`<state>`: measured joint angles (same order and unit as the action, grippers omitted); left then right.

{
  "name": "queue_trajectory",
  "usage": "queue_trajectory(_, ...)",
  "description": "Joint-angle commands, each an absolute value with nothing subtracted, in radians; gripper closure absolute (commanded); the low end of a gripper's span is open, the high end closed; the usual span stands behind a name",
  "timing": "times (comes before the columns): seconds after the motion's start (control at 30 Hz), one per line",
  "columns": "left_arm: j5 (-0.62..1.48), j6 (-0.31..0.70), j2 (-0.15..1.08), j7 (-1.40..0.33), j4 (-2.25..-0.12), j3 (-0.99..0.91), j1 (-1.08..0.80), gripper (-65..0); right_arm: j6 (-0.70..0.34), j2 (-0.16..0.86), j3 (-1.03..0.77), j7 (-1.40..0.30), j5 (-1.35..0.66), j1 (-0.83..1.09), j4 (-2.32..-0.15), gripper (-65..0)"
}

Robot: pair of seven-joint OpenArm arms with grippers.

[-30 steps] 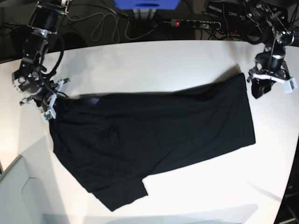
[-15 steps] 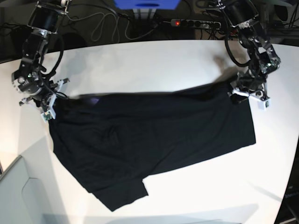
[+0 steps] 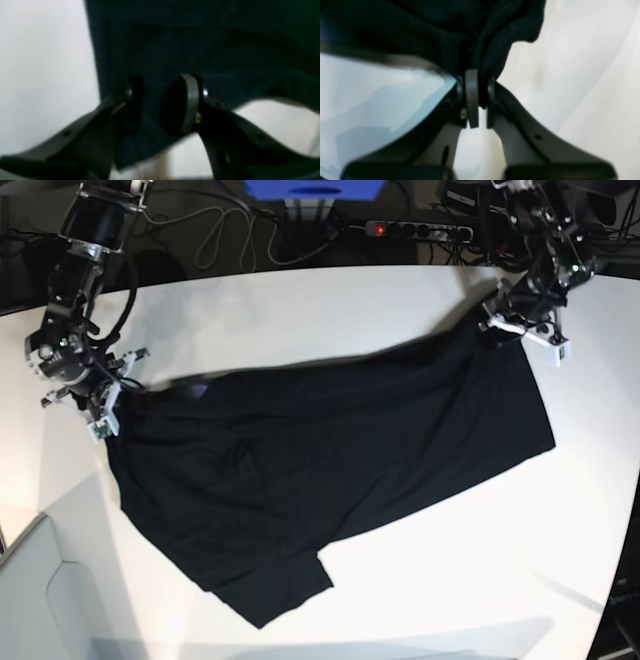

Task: Fold the T-shirt properly
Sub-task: 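Pull the folded edge with both grippers back toward the robot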

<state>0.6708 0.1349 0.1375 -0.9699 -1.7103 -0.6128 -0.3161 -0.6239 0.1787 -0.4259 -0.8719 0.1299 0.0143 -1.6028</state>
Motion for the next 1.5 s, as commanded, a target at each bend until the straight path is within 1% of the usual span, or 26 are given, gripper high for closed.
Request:
queue_trajectory(0.0, 0.699, 0.140, 0.150, -0.954, -1.764, -0.616, -0.321, -22.9, -0.634, 0.185, -0.429, -0.857, 0.122, -0.001, -1.621, -0.3)
queue_trajectory(0.1, 0.704, 0.140, 0.148, -0.954, -1.836, -0.616, -0.352, -22.9, -0.634, 0.170, -0.429, -0.857, 0.122, -0.002, -1.621, -0.3)
queue_trajectory(0.23, 0.699, 0.140, 0.147, -0.954, -1.837, -0.618, -0.363, -22.9, -0.634, 0.170, -0.429, -0.857, 0.122, -0.002, -1.621, -0.3)
queue_trajectory(0.5, 0.699, 0.140, 0.156, -0.943, -1.701, -0.616, -0.357, -22.9, -0.634, 0.174, -0.429, -0.857, 0.122, 0.001, -1.621, -0.3)
queue_trajectory(0.6, 0.699, 0.140, 0.160, -0.932, -1.635, -0.616, -0.314, -22.9, -0.634, 0.176, -0.429, -0.855, 0.122, 0.002, -1.621, -0.3)
queue_trajectory(0.83, 0.579, 0.148, 0.186, -0.858, -1.518, -0.615, -0.232, -22.9, -0.636, 0.205, -0.437, -0.854, 0.122, 0.028, -1.672, -0.3)
queue_trajectory(1.07, 0.515, 0.148, 0.222, -0.828, -1.512, -0.616, -0.166, -22.9, -0.638, 0.208, -0.437, -0.857, 0.122, 0.071, -1.788, -0.3)
queue_trajectory(1.17, 0.515, 0.148, 0.255, -0.806, -1.514, -0.613, -0.166, -22.9, -0.638, 0.219, -0.456, -0.857, 0.124, 0.093, -1.787, -0.3)
queue_trajectory(1.3, 0.526, 0.148, 0.268, -0.800, -1.517, -0.616, -0.168, -22.9, -0.638, 0.226, -0.496, -0.854, 0.122, 0.093, -1.776, -0.3)
queue_trajectory(1.4, 0.527, 0.148, 0.265, -0.812, -1.567, -0.631, -0.177, -22.9, -0.638, 0.226, -0.503, -0.857, 0.122, 0.093, -1.776, -0.3)
queue_trajectory(1.47, 0.536, 0.148, 0.252, -0.816, -1.641, -0.654, -0.185, -22.9, -0.638, 0.225, -0.501, -0.857, 0.122, 0.102, -1.776, -0.3)
